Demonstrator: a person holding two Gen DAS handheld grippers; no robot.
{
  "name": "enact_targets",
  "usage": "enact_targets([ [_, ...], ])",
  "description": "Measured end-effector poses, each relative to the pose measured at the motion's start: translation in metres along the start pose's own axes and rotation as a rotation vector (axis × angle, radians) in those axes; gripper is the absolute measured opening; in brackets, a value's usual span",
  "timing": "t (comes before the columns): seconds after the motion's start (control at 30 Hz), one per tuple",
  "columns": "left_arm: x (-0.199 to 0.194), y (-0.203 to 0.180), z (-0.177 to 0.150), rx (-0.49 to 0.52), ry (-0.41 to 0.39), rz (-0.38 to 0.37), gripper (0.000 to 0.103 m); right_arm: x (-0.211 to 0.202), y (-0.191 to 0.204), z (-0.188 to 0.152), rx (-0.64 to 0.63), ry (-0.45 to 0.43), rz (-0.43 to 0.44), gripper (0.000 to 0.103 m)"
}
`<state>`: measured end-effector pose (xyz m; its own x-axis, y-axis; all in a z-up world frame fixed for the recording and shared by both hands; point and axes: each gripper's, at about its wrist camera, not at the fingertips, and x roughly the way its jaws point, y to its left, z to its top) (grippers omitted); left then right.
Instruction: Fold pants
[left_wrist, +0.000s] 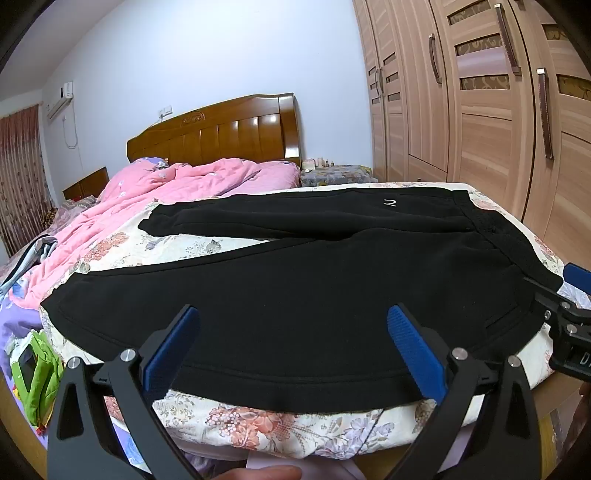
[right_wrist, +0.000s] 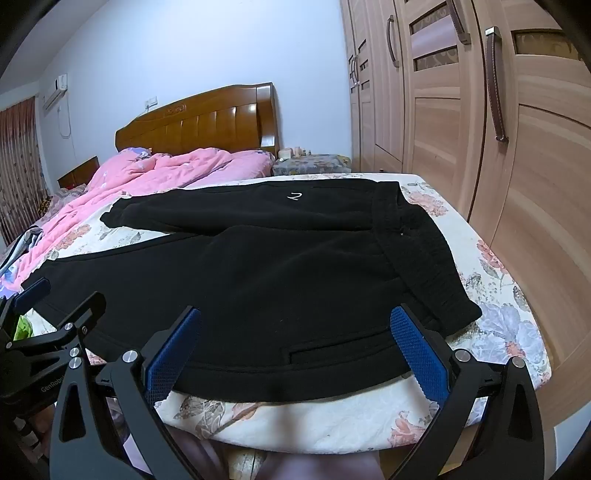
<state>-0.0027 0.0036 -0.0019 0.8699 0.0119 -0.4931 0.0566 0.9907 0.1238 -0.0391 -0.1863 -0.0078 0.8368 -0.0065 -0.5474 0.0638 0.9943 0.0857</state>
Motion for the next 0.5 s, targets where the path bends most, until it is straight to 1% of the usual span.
enact_targets([
  [0.43,0.0014,0.0015,-0.004,-0.002,0.006,0.002,0.102,0.0019,-0.0003,-0.0024,0.007,0.008,0.006,0.099],
  [0.5,0.0015,0.0016,-0.0033,-0.003,0.007,0.002,0.102,0.004,0.0007,-0.0073,0.007,0.01,0.006,0.099],
])
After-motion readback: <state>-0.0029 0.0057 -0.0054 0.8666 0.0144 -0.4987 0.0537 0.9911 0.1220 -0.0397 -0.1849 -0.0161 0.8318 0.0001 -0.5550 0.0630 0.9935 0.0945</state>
